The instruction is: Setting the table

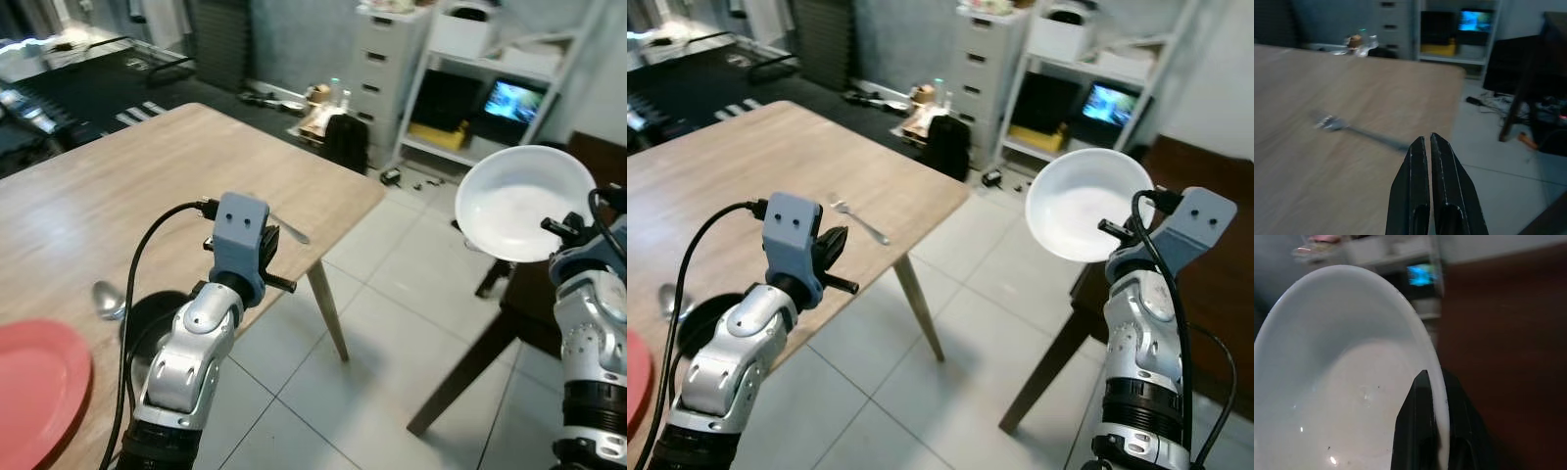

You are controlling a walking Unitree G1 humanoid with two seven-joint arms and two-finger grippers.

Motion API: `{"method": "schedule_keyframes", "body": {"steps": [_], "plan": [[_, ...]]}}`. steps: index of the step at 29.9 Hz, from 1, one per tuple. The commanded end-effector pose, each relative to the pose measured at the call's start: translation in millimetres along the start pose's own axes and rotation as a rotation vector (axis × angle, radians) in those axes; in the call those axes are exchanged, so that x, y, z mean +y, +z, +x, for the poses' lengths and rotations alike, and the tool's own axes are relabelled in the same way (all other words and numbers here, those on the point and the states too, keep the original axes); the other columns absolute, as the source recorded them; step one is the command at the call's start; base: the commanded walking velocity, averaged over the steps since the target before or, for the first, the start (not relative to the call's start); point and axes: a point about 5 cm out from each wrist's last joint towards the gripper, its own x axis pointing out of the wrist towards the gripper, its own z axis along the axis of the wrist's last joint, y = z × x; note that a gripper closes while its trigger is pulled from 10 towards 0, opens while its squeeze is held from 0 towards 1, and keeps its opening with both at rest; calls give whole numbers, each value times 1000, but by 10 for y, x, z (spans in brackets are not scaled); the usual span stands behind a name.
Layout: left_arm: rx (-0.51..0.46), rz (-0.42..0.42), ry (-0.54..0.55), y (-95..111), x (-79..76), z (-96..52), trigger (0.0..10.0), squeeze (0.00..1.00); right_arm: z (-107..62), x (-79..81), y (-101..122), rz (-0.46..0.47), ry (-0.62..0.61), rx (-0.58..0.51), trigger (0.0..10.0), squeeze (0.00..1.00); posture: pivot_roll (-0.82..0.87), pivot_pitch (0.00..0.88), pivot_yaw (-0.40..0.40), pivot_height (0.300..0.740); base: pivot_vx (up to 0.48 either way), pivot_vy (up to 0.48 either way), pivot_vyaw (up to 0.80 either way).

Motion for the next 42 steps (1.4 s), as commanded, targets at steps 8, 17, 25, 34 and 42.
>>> {"method": "schedule_keyframes", "body": {"steps": [8, 17, 25, 34, 42], "plan": [[8, 9, -6, -30, -5, -17, 10000, 0, 5, -12, 76, 11, -4, -36, 10000, 0, -34, 133, 91, 740, 0, 0, -800], [8, 8, -14, -38, -21, -13, 10000, 0, 0, -14, 70, 8, -3, -37, 10000, 0, -34, 129, 91, 740, 0, 0, -800], [11, 7, -9, -47, -13, -8, 10000, 0, 2, -8, 64, 5, -1, -35, 10000, 0, -35, 128, 89, 740, 0, 0, -800], [14, 1, -6, -52, -10, -4, 10000, 0, 4, -7, 66, 5, -1, -35, 10000, 0, -35, 130, 88, 740, 0, 0, -800], [16, -12, 3, -53, 3, -2, 10000, 0, 7, -5, 69, 5, 0, -35, 10000, 0, -35, 132, 88, 740, 0, 0, -800]]}}
